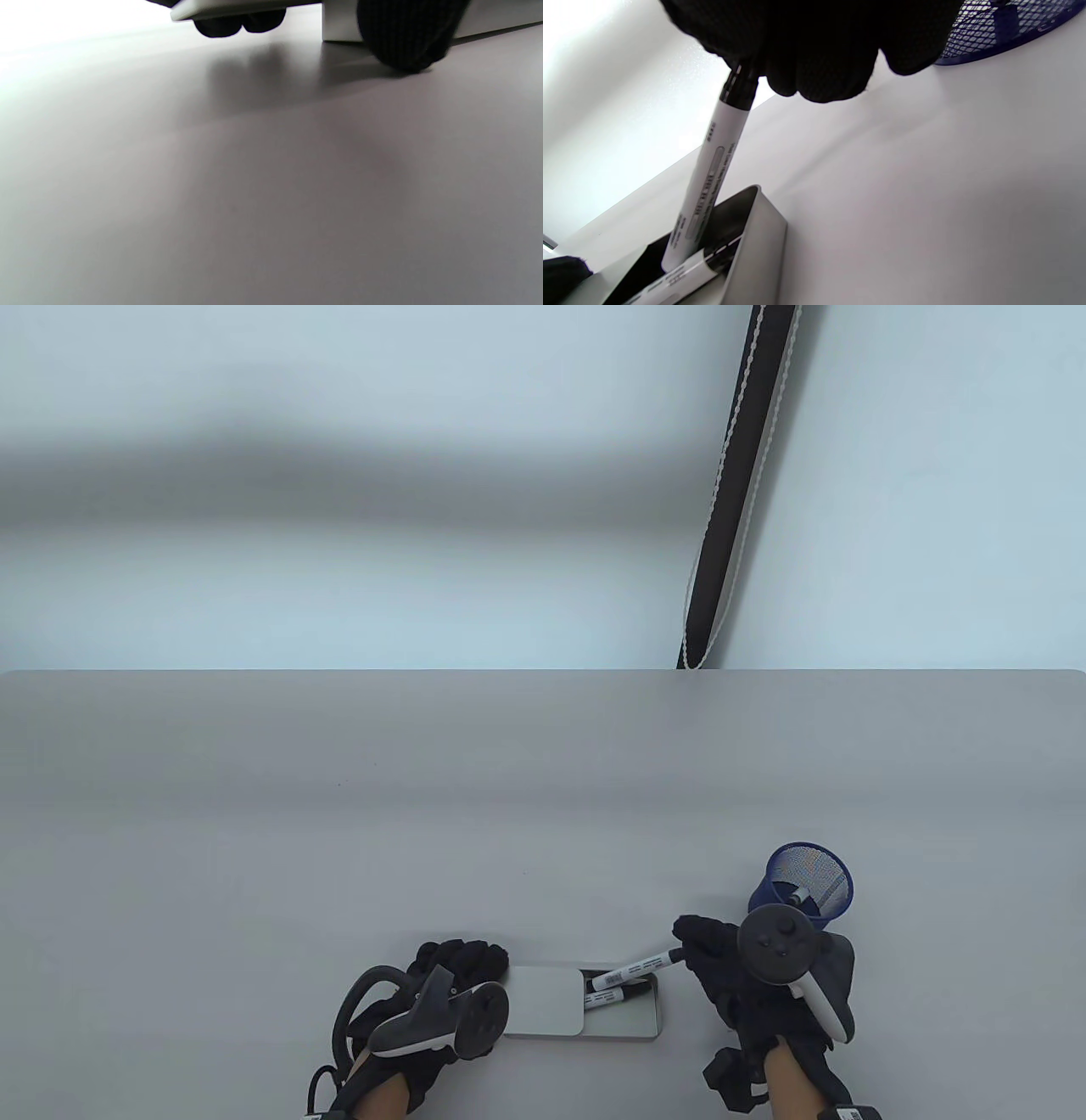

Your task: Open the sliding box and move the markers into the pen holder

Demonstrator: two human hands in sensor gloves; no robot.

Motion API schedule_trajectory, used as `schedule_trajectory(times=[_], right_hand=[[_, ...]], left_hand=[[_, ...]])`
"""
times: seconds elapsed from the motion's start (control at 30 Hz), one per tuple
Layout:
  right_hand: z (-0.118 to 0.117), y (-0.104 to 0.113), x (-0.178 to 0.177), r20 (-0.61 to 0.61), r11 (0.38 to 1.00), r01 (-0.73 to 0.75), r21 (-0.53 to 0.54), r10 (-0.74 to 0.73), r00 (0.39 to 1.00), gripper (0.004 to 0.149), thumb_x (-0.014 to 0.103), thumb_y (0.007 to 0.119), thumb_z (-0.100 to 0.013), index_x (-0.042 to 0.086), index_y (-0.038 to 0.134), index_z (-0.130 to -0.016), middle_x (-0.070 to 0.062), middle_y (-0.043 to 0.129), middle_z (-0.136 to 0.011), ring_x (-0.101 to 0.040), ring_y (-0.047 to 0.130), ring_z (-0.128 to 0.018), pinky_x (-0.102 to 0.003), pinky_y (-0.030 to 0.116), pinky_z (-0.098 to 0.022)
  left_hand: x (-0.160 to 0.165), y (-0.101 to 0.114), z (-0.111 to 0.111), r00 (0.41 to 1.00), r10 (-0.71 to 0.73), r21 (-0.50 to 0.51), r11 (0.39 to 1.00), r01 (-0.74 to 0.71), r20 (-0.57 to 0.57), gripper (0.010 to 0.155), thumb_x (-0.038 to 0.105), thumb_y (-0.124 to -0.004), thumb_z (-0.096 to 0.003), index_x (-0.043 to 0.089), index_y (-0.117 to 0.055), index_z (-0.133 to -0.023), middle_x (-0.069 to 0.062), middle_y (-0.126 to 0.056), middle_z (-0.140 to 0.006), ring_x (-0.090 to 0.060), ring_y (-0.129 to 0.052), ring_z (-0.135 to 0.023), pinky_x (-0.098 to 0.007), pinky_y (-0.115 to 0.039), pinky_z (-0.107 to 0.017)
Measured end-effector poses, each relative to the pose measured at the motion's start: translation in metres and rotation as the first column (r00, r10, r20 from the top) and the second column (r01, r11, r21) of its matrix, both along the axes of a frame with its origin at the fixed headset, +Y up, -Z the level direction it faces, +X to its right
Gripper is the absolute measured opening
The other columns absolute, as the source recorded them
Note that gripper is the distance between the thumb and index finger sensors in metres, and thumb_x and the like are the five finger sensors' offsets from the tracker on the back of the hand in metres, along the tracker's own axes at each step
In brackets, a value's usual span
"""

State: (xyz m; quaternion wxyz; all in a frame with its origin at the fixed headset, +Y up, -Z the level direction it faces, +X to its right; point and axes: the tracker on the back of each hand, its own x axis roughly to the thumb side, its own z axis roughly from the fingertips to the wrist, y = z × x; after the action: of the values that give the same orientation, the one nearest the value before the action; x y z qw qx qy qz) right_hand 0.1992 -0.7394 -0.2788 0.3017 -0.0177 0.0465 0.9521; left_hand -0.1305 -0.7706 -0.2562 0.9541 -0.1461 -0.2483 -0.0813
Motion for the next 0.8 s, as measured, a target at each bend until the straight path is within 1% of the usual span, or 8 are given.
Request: schedule_trajectory(times=[0.23,0.43,0.8], right_hand=[[0.004,0.015,0.002,0.026,0.996,0.032,0.083,-0.034,0.999,0.04,0.035,0.076,-0.042,0.026,0.08,-0.081,-0.006,0.087,-0.076,-0.022,0.091,-0.058,-0.049,0.073,-0.057],[0.007,0.022,0.007,0.064,0.986,0.07,0.15,-0.08,0.995,0.039,0.036,0.075,-0.043,0.029,0.08,-0.081,-0.005,0.084,-0.078,-0.022,0.089,-0.06,-0.049,0.071,-0.059],[0.013,0.035,0.014,0.102,0.957,0.112,0.269,-0.144,0.984,0.039,0.034,0.075,-0.043,0.029,0.078,-0.081,-0.004,0.081,-0.081,-0.021,0.088,-0.063,-0.048,0.071,-0.06]], left_hand=[[0.0,0.0,0.0,1.0,0.0,0.0,1.0,0.0,0.0,0.077,0.065,-0.065,-0.0441,0.03,-0.038,-0.107,0.004,-0.047,-0.116,-0.021,-0.059,-0.107,-0.039,-0.056,-0.083],[0.0,0.0,0.0,1.0,0.0,0.0,1.0,0.0,0.0,0.077,0.065,-0.065,-0.0441,0.03,-0.038,-0.107,0.004,-0.047,-0.117,-0.021,-0.058,-0.107,-0.039,-0.056,-0.083],[0.0,0.0,0.0,1.0,0.0,0.0,1.0,0.0,0.0,0.077,0.065,-0.065,-0.044,0.03,-0.038,-0.107,0.004,-0.047,-0.116,-0.021,-0.059,-0.107,-0.039,-0.056,-0.083]])
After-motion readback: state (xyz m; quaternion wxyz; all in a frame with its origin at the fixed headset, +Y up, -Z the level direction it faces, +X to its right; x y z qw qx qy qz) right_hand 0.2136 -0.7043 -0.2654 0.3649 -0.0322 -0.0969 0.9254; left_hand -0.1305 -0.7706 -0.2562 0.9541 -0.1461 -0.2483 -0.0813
